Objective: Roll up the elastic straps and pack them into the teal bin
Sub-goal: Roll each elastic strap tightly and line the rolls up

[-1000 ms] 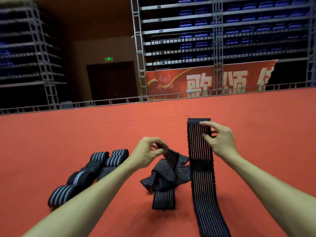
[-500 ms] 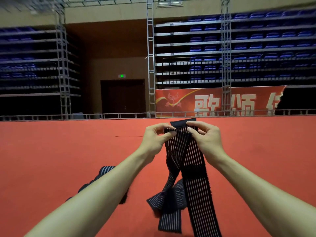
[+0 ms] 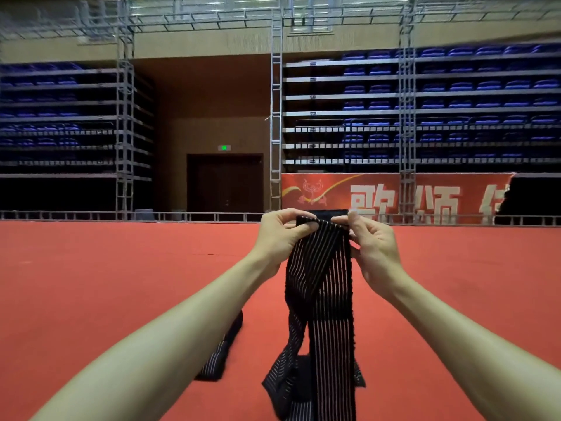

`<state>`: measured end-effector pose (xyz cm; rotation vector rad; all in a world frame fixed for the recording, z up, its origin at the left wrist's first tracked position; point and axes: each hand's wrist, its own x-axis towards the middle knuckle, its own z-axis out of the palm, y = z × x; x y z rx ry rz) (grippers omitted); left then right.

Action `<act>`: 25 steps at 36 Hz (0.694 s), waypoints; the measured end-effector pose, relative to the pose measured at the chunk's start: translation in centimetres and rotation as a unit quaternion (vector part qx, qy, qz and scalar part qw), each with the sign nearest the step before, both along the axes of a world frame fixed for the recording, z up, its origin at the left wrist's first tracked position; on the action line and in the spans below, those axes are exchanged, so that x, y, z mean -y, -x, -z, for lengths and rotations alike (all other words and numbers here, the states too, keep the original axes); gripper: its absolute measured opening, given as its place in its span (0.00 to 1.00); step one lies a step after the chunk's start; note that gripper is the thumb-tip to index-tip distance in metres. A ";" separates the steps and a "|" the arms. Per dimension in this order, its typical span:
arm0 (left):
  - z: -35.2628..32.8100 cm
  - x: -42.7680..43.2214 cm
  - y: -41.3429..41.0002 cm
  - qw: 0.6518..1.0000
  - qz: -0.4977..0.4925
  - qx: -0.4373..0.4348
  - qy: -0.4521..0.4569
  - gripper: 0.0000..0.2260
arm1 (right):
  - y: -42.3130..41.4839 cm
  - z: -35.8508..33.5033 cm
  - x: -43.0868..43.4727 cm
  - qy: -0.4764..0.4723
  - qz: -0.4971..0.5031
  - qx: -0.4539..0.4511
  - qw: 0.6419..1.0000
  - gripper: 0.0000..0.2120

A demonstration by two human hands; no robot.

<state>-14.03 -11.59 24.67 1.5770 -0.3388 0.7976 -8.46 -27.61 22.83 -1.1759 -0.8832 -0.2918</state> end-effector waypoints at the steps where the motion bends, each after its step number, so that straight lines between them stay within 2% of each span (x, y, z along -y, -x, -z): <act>1: -0.1 0.0 0.0 1.000 0.002 -0.002 0.005 0.06 | 0.1 0.0 0.2 0.009 0.000 0.005 1.000 0.12; 3: -0.2 0.1 0.0 1.000 0.003 -0.003 0.008 0.06 | 0.0 -0.2 0.6 0.056 0.055 0.060 0.995 0.03; 7: -0.7 -0.2 0.2 0.999 0.004 -0.021 -0.035 0.06 | -0.2 -0.7 1.0 0.099 0.122 0.114 0.981 0.10; 12: -1.9 -0.8 0.7 0.994 -0.034 -0.024 -0.100 0.08 | 0.3 -3.1 2.1 0.140 0.162 0.146 0.966 0.10; 15: -2.5 -0.9 1.1 0.990 -0.047 -0.023 -0.127 0.09 | 0.6 -4.3 2.6 0.183 0.185 0.171 0.950 0.06; 19: -3.5 -0.5 1.6 0.983 -0.064 -0.024 -0.168 0.10 | 0.8 -5.4 2.9 0.248 0.247 0.223 0.910 0.04; 21: -3.8 -0.4 1.8 0.979 -0.069 -0.017 -0.190 0.10 | 0.9 -5.9 3.0 0.251 0.267 0.241 0.899 0.04; 23: -3.9 -0.2 1.9 0.978 -0.065 -0.008 -0.199 0.09 | 1.0 -6.1 3.1 0.232 0.267 0.240 0.904 0.04; 25: -3.9 -0.2 1.9 0.977 -0.068 0.008 -0.202 0.07 | 1.2 -6.1 3.1 0.206 0.242 0.213 0.924 0.03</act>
